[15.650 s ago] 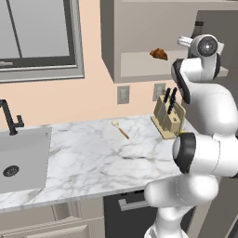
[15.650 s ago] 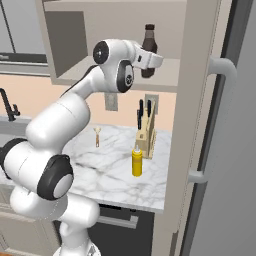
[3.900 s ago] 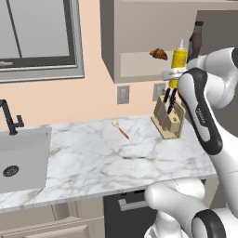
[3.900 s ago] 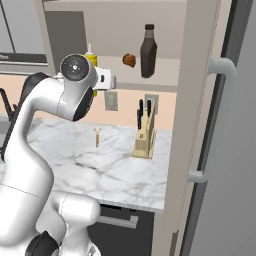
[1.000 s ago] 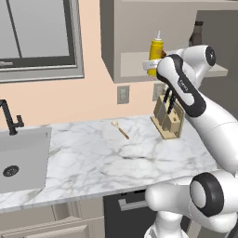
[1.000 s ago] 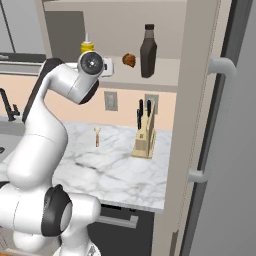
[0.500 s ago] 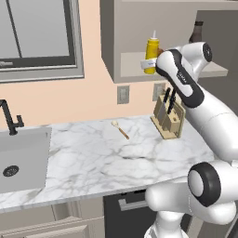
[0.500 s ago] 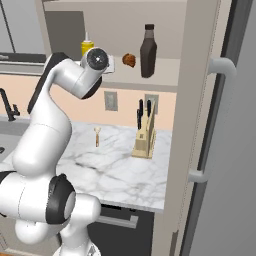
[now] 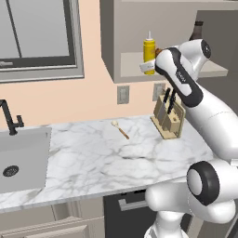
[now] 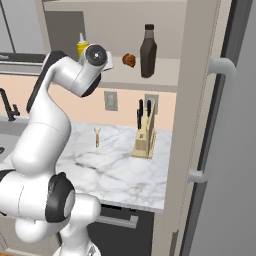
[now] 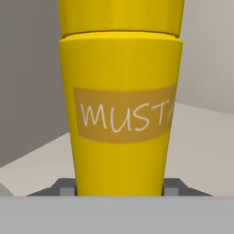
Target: Pick the mustard and syrup bottle from the counter and place them in the cabinet.
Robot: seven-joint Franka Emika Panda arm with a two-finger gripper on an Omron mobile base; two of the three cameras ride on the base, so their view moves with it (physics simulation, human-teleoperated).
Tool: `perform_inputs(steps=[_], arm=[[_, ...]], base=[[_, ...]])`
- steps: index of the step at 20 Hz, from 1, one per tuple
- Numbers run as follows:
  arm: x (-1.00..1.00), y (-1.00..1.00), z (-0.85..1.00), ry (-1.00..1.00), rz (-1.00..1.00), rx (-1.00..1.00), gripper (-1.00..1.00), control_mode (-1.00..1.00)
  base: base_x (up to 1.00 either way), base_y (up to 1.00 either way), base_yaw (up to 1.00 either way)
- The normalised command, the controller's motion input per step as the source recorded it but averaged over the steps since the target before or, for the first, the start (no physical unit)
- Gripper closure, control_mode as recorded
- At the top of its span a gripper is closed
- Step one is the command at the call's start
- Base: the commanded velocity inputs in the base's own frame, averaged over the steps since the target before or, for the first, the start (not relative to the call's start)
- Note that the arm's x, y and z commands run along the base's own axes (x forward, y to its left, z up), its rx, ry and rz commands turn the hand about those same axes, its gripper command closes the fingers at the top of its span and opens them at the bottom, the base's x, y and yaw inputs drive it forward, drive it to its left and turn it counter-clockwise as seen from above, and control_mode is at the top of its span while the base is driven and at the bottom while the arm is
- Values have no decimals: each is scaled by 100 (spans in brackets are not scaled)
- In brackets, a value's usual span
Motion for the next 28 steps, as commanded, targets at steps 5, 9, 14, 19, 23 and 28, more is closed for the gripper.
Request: perform_inputs(steps=[5,9,14,19,23,28], arm=[[6,5,-13,-2,0,-10,100,-100],[19,0,-13,-3,0,-5,100,-100],[31,0,-16,-3,0,-3,100,-100],[31,0,-15,-3,0,-1,100,-100],[24,0,-9,-3,0,-1,-100,-100],[3,0,-3,-6,0,0,-100,-100]], base=[[0,0,0],[0,0,0],[0,0,0],[0,0,0],[0,0,0],[0,0,0]])
